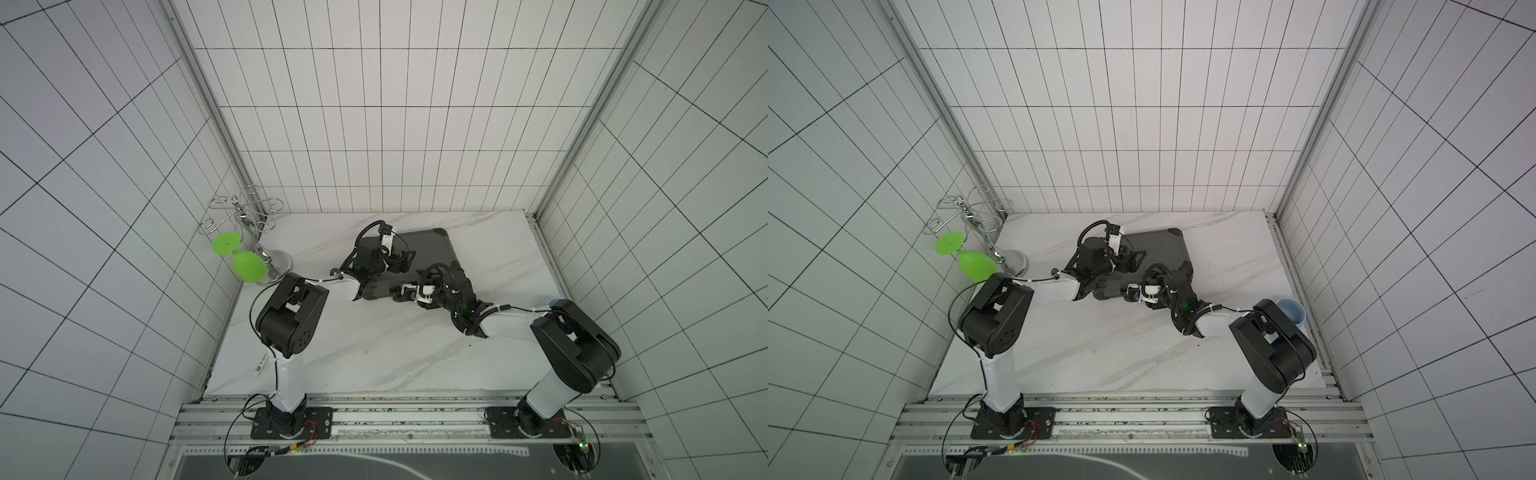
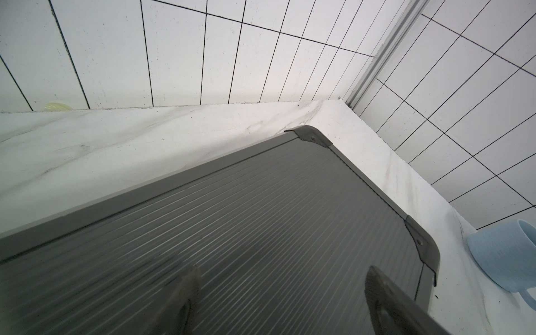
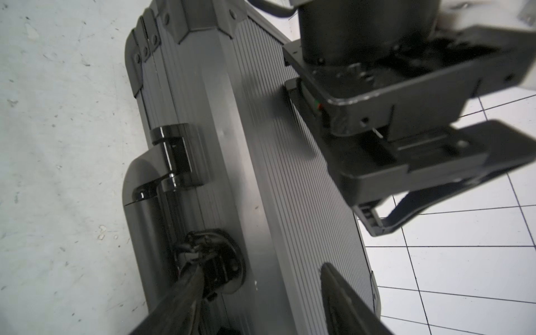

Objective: Close the poker set cases
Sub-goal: Fasten the fastener on the poker set case.

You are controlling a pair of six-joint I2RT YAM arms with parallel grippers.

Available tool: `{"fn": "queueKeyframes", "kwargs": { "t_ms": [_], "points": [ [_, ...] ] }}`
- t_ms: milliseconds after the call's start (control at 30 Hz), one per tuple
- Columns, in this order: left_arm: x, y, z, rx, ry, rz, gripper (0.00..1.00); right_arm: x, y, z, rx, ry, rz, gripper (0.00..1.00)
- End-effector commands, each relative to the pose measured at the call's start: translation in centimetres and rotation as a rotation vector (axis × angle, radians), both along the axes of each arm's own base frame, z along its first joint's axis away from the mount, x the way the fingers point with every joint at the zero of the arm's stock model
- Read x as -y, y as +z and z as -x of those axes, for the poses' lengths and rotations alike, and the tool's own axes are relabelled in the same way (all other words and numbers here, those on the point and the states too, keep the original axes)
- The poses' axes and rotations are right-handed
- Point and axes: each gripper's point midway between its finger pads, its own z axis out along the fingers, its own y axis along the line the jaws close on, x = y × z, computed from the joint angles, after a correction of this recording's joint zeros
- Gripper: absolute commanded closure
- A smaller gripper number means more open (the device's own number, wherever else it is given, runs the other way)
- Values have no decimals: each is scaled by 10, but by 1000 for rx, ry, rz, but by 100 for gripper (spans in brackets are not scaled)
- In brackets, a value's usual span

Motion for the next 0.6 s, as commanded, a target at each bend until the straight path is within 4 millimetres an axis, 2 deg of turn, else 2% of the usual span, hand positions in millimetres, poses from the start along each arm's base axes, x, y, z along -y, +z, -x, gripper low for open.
{"fn": "queueKeyframes", "kwargs": {
  "t_ms": [0, 300, 567],
  "points": [
    [-23, -108, 42, -361, 19, -117, 11, -3, -1, -2, 41, 5, 22, 35],
    [-27, -104, 41, -355, 25, -110, 11, -5, -6, 20, -45, 74, 17, 35],
    [-27, -103, 41, -354, 26, -106, 12, -4, -9, 20, -54, 64, 18, 35]
  ]
}}
